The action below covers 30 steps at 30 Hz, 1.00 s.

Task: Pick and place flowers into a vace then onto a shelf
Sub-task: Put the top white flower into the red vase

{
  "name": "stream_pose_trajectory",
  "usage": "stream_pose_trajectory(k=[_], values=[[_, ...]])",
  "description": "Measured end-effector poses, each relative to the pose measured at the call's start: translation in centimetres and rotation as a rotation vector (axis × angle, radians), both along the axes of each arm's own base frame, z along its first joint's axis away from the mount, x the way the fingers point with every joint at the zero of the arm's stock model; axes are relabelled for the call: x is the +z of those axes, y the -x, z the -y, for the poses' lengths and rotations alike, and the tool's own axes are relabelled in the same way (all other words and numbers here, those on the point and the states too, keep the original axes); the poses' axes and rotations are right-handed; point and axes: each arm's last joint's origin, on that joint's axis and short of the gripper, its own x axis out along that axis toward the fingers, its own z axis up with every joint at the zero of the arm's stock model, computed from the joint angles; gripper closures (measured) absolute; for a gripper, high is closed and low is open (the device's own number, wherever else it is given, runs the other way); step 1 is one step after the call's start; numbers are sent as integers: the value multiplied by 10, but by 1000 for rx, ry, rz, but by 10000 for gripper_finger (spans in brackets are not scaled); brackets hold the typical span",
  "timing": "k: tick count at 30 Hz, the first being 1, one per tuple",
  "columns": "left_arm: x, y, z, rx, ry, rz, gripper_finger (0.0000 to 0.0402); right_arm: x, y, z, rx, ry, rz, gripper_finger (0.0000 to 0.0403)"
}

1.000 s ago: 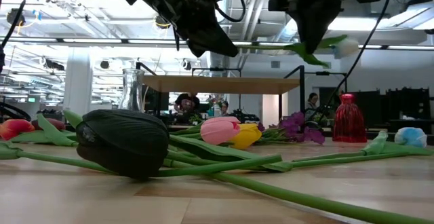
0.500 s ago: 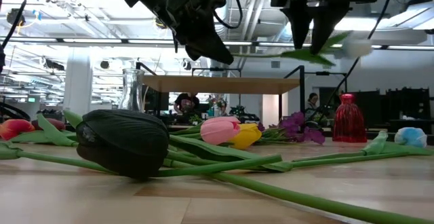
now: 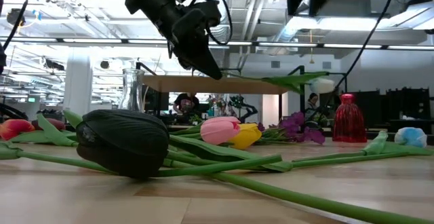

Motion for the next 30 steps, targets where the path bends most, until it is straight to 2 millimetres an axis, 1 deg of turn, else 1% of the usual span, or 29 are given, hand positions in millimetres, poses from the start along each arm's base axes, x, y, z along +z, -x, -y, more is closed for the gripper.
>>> stream_pose_trajectory(k=[2, 4, 7, 10, 12, 15, 18, 20, 21, 23, 25, 28, 30], values=[[6, 2, -2, 25, -21, 22, 401, 20, 10, 2, -16, -26, 78, 137], [14, 4, -3, 56, -60, 54, 401, 40, 27, 9, -59, -58, 158, 137], [34, 10, -3, 66, -111, 136, 401, 70, 58, 24, -161, -98, 307, 137], [59, 19, -3, 67, -152, 248, 401, 97, 94, 39, -240, -105, 494, 137], [79, 26, -2, 63, -186, 348, 401, 109, 118, 48, -280, -99, 629, 137], [109, 42, 0, 56, -221, 485, 401, 118, 150, 59, -328, -117, 815, 137], [131, 61, 5, 24, -239, 663, 401, 114, 176, 67, -364, -153, 997, 137], [139, 72, 8, -8, -236, 773, 401, 103, 190, 72, -381, -181, 1112, 137], [141, 78, 9, -23, -237, 833, 401, 96, 193, 73, -386, -199, 1174, 137], [140, 86, 11, -62, -236, 925, 401, 81, 197, 75, -381, -224, 1285, 137], [133, 92, 13, -90, -238, 1009, 401, 64, 197, 77, -367, -233, 1398, 137], [116, 96, 14, -92, -206, 1108, 401, 42, 188, 77, -329, -243, 1586, 137], [105, 96, 14, -88, -177, 1170, 401, 34, 181, 76, -266, -271, 1707, 137]])
